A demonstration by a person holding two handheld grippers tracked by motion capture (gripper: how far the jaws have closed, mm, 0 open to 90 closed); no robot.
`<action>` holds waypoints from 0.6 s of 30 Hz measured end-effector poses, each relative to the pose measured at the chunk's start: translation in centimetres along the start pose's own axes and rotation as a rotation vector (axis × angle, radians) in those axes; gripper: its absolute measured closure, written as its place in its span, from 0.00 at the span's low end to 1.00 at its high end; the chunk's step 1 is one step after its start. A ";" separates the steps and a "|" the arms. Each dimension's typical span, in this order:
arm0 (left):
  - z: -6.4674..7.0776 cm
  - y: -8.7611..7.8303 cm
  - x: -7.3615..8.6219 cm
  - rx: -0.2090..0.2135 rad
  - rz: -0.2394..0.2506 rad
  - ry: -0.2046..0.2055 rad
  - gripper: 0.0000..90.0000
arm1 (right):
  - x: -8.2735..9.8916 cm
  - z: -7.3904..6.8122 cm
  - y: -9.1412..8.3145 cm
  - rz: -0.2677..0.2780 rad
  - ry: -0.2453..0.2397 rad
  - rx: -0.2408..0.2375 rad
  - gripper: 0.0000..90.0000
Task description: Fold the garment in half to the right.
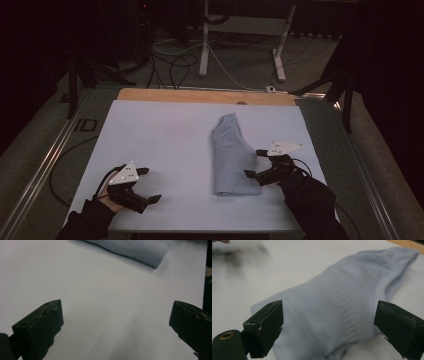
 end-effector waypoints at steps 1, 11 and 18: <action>0.0 0.0 0.0 -0.001 0.001 -0.001 0.01 | 0.2 0.0 -0.2 0.002 0.005 0.003 0.10; 0.0 -0.1 -0.1 -0.009 0.007 -0.004 0.01 | 2.9 0.2 -1.3 -0.015 0.049 0.044 0.10; 0.1 -0.1 -0.1 -0.016 0.009 0.003 0.01 | 4.5 0.0 -1.6 -0.031 0.075 0.060 0.10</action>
Point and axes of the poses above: each handheld gripper's, and its own axes: y roughly forward along the jaws, x roughly out of its underside, z roughly to its right, the point moved 1 cm from there along y, roughly forward along the jaws, and after that the axes turned 2 degrees about -z, right-handed, at the moved point
